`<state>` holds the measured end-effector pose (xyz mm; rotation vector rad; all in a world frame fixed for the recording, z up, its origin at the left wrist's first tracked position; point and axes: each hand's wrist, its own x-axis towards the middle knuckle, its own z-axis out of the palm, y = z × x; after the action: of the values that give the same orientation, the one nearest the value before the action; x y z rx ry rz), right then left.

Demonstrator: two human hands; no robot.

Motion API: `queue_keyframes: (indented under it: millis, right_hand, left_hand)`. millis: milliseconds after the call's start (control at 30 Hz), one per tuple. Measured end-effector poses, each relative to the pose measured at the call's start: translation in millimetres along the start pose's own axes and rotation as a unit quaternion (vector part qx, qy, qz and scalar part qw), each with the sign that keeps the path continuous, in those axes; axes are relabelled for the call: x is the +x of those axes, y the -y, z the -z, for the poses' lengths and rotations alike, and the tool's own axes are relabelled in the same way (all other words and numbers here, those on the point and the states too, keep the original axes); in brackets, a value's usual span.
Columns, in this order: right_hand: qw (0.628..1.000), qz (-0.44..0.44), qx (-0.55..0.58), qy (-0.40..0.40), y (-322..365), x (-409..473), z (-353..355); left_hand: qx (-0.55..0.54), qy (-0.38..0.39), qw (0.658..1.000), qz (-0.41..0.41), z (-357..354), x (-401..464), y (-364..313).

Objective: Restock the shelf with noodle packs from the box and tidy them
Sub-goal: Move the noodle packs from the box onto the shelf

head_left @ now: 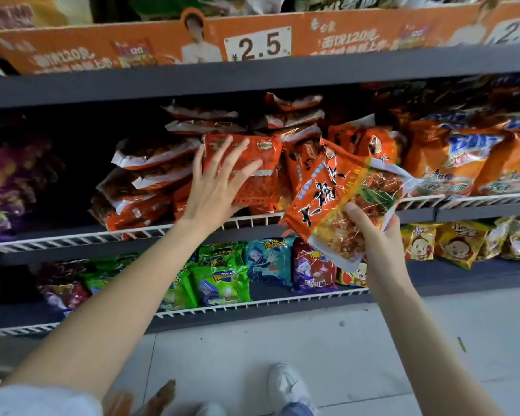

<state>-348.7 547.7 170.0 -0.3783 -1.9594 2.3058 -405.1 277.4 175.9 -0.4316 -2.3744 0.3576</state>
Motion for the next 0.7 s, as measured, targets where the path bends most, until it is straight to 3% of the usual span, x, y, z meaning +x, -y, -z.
queue_keyframes:
  millis: [133, 300, 567, 700]
  right_hand:
    - [0.999, -0.018, 0.030, 0.009, 1.0, 6.9, 3.6]
    - [0.990, -0.051, 0.129, 0.014, 17.6, 13.5, 12.2]
    - [0.987, -0.049, 0.146, 0.047, 70.4, 19.2, 37.5]
    - [0.987, -0.033, 0.156, 0.032, 91.3, 25.8, 46.4]
  left_hand:
    - [0.070, 0.082, 0.994, 0.025, -5.3, 16.3, 1.2]
    - [0.005, 0.134, 0.990, 0.037, -5.4, 22.2, -1.5]
    - [-0.070, 0.119, 0.988, 0.072, 2.0, 11.3, -16.1]
    - [-0.053, 0.090, 0.990, 0.095, 6.4, 15.5, -28.1]
